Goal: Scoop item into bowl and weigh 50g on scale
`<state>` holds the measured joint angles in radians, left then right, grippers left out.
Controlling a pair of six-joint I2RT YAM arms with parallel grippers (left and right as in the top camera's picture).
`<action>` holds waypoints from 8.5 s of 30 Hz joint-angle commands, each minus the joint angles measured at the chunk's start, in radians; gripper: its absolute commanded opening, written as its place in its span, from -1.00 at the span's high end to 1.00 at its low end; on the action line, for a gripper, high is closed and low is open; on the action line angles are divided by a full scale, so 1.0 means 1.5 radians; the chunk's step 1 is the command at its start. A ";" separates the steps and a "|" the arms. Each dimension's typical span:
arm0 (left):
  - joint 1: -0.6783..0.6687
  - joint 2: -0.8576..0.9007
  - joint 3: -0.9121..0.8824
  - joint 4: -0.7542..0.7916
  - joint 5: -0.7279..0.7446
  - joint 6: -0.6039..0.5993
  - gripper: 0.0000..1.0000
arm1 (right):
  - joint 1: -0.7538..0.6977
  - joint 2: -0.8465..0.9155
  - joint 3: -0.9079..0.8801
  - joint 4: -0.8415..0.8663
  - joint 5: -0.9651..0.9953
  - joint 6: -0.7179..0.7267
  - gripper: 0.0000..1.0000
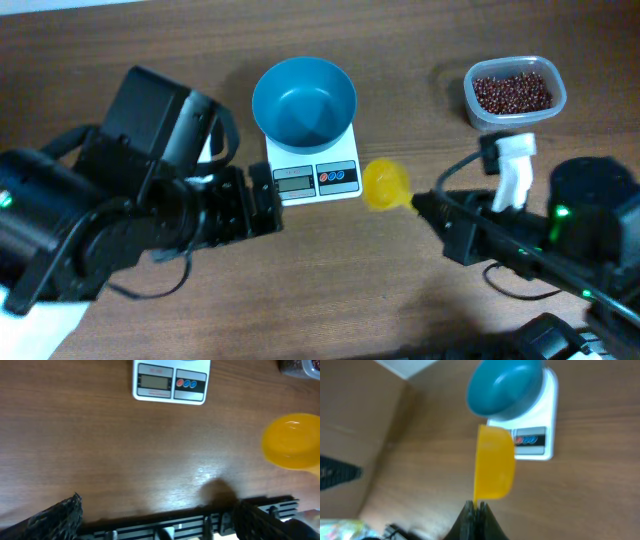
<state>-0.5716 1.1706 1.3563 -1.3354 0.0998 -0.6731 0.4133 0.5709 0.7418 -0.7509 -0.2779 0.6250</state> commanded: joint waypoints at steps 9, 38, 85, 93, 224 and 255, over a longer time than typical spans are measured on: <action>0.002 -0.106 0.012 -0.005 -0.067 0.084 -0.98 | 0.002 -0.008 0.233 -0.245 0.088 -0.018 0.92; -0.184 0.275 -0.193 0.509 -0.210 0.186 0.01 | 0.002 -0.013 0.277 -0.120 0.450 -0.140 0.92; -0.161 0.432 -0.195 0.671 -0.297 0.178 1.00 | 0.002 0.033 0.277 -0.031 0.542 -0.140 0.92; -0.161 0.442 -0.195 0.670 -0.286 0.178 1.00 | 0.002 0.047 0.277 -0.023 0.542 -0.140 0.92; -0.125 0.435 -0.335 0.855 -0.162 0.182 1.00 | -0.081 0.390 0.277 0.438 0.459 -0.188 0.92; 0.104 -0.070 -0.169 0.191 0.019 0.709 -0.96 | -0.081 0.407 0.277 0.428 0.459 -0.187 0.92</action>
<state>-0.4316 1.0458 1.0027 -1.0248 0.1272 0.1902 0.2947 1.1706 1.1427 -0.1078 0.4168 0.3546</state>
